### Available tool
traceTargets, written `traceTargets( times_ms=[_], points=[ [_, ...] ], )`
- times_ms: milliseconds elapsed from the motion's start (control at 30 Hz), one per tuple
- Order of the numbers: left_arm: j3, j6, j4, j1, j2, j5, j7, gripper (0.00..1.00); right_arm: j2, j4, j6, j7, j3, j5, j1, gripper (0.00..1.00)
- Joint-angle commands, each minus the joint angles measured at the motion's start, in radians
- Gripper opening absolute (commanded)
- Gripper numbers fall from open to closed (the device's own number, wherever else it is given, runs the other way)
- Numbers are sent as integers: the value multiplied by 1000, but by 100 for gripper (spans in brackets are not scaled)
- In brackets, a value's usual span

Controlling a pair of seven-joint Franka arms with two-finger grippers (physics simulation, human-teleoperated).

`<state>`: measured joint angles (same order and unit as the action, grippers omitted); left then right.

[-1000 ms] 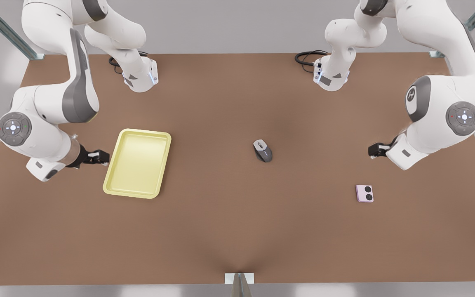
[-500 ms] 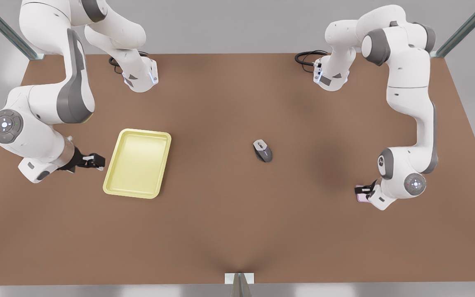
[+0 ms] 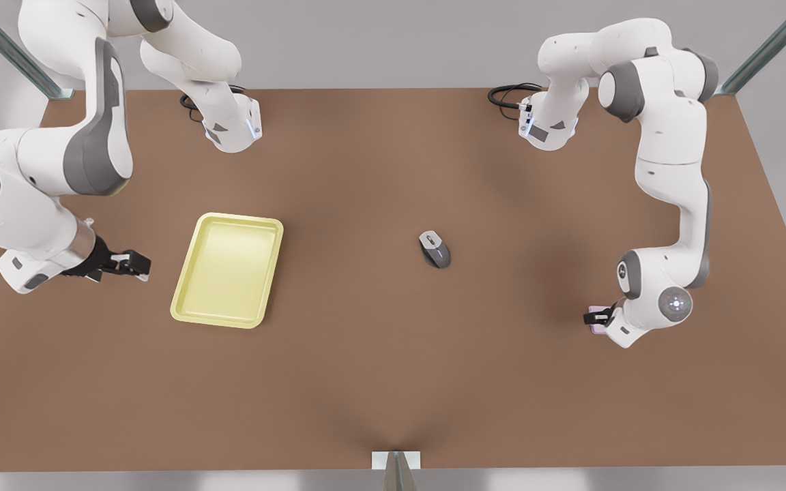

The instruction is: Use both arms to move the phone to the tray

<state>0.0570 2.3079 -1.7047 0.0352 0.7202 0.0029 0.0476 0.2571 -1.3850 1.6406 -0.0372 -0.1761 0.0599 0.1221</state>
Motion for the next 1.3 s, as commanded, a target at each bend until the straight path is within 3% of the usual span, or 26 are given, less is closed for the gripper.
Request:
traceTargets(
  times_ms=[0, 300, 367, 400, 1000, 1133, 1200, 1267],
  points=[
    [0, 15, 0, 0, 4, 2, 72, 100, -1, 0, 2, -7, 0, -3, 1, 100],
    [-3, 18, 0, 11, 15, -18, 67, 100, 8, -2, 5, -6, 0, -5, 4, 100],
    [-3, 18, 0, 11, 15, -18, 64, 82, 8, -2, 7, -6, 0, -5, 4, 100],
    [-3, 18, 0, 11, 13, -18, 64, 81, 14, 0, 7, -6, 0, -5, 4, 100],
    [-5, -4, 5, 6, -15, -20, 31, 79, 31, 4, 10, -6, 0, -6, 5, 100],
    [-19, -150, 31, -248, -102, -20, -431, 79, 31, 1, 19, -4, 0, -6, 7, 100],
    [-120, -248, 141, -279, -76, -12, -612, 79, 31, 1, 19, -4, 0, -6, 5, 100],
    [-120, -252, 220, -368, -24, -20, -761, 79, 31, 3, 21, -4, 0, -6, 5, 100]
  ],
)
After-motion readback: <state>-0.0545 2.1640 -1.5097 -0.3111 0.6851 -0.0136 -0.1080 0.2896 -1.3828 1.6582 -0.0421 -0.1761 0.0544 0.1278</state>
